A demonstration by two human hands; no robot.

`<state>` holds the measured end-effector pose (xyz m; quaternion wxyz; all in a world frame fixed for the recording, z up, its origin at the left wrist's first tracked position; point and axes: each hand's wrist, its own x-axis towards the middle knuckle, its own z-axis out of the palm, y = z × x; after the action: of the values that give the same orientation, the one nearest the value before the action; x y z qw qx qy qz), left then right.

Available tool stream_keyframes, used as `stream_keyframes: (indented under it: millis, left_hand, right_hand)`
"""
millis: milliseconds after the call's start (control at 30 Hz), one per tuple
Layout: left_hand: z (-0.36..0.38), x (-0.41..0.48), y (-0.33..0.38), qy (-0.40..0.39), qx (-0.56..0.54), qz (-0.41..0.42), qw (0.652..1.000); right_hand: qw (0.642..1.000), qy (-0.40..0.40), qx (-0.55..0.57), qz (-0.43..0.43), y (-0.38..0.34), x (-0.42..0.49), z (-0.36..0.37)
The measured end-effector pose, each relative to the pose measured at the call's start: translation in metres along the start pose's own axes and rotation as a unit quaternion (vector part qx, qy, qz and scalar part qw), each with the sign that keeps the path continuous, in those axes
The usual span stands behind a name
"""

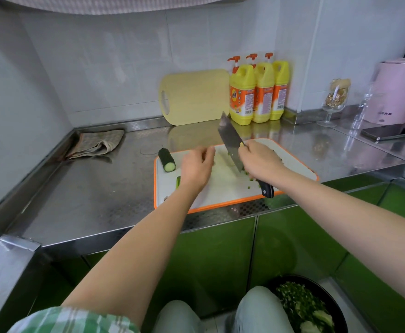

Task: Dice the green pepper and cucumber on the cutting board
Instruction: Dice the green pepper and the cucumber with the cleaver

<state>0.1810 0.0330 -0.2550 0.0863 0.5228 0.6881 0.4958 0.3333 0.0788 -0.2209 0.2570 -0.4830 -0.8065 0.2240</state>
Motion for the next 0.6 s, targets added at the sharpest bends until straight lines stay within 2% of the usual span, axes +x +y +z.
stream_keyframes:
  millis: [33, 100, 200, 300, 367, 467, 533, 600]
  left_hand:
    - [0.002, -0.002, 0.011, -0.038, -0.064, -0.035, 0.997]
    - [0.009, -0.003, 0.026, -0.065, -0.109, -0.077, 0.989]
    - [0.011, -0.001, 0.027, -0.026, -0.112, -0.120, 0.986]
    - [0.004, 0.000, 0.014, -0.014, -0.112, -0.136, 0.984]
    - [-0.003, -0.001, 0.006, -0.003, -0.100, -0.147, 0.984]
    - [-0.016, -0.004, 0.002, 0.010, -0.091, -0.161, 0.983]
    - [-0.021, -0.006, -0.003, 0.018, -0.114, -0.174, 0.978]
    - [-0.024, -0.007, -0.007, 0.023, -0.122, -0.186, 0.975]
  right_hand:
    - [0.999, 0.003, -0.040, -0.020, -0.004, -0.003, 0.005]
    - [0.994, 0.005, -0.091, -0.060, -0.010, -0.009, 0.014]
    - [0.986, 0.006, -0.121, -0.116, -0.010, -0.017, 0.023]
    - [0.984, -0.020, -0.095, -0.152, -0.006, -0.022, 0.025]
    - [0.989, -0.037, -0.003, -0.144, -0.007, -0.023, 0.022]
    - [0.989, -0.005, 0.115, -0.090, -0.002, -0.015, 0.019]
    - [0.990, 0.022, 0.118, -0.069, 0.002, -0.009, 0.019]
    - [0.993, 0.014, 0.106, -0.054, 0.001, -0.006, 0.021]
